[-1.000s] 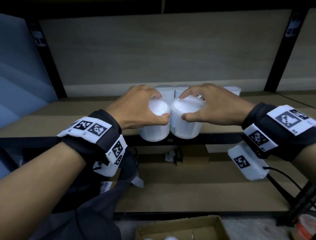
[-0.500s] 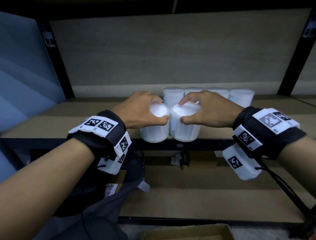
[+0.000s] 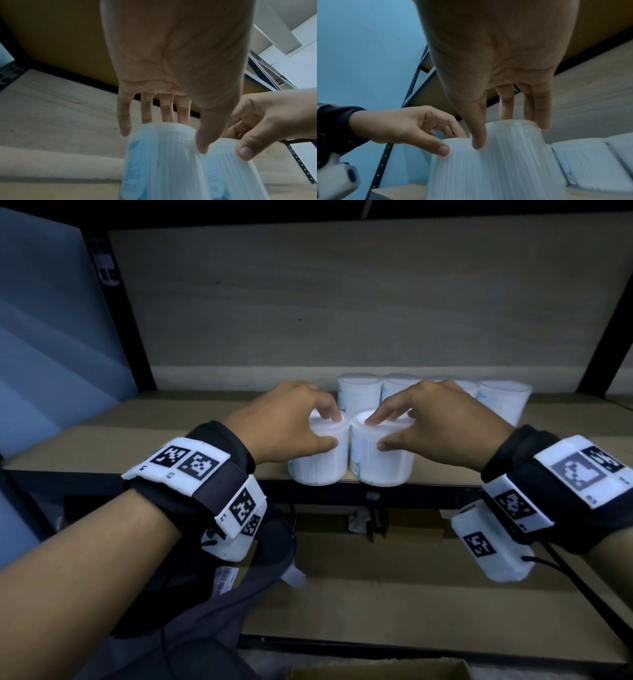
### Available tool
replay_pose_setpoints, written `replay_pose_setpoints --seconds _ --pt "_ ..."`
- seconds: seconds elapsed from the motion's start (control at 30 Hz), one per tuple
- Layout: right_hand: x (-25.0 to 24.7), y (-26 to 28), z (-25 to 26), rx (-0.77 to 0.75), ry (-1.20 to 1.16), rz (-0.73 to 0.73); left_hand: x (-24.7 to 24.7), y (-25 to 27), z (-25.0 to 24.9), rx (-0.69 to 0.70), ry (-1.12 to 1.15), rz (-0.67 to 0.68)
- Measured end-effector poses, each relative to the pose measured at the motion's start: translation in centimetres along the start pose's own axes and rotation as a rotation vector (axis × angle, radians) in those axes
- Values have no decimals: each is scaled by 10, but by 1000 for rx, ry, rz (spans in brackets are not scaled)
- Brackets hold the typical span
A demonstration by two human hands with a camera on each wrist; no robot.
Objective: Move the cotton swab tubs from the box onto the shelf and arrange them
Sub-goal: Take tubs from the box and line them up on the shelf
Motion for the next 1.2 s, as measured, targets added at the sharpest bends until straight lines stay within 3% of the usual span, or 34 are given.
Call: replay_pose_setpoints --seconds 0.13,0.53,1.2 --pt "7 -4 6 0 -35 -43 -4 -1 6 -5 -13 10" --pt "23 -36 23 -20 -64 40 -8 -9 39 -60 -63 47" --pt "77 -128 52 6 2 129 6 -43 115 -281 -71 34"
Point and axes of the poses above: each hand's wrist, its own y-axis away from the middle knuckle, its own x-axis out of the palm, z = x × y, the point moved 1 cm from there along -y, towards the middle knuckle, and after that the axes turned 6 degrees about -z, right-handed, at the moved point
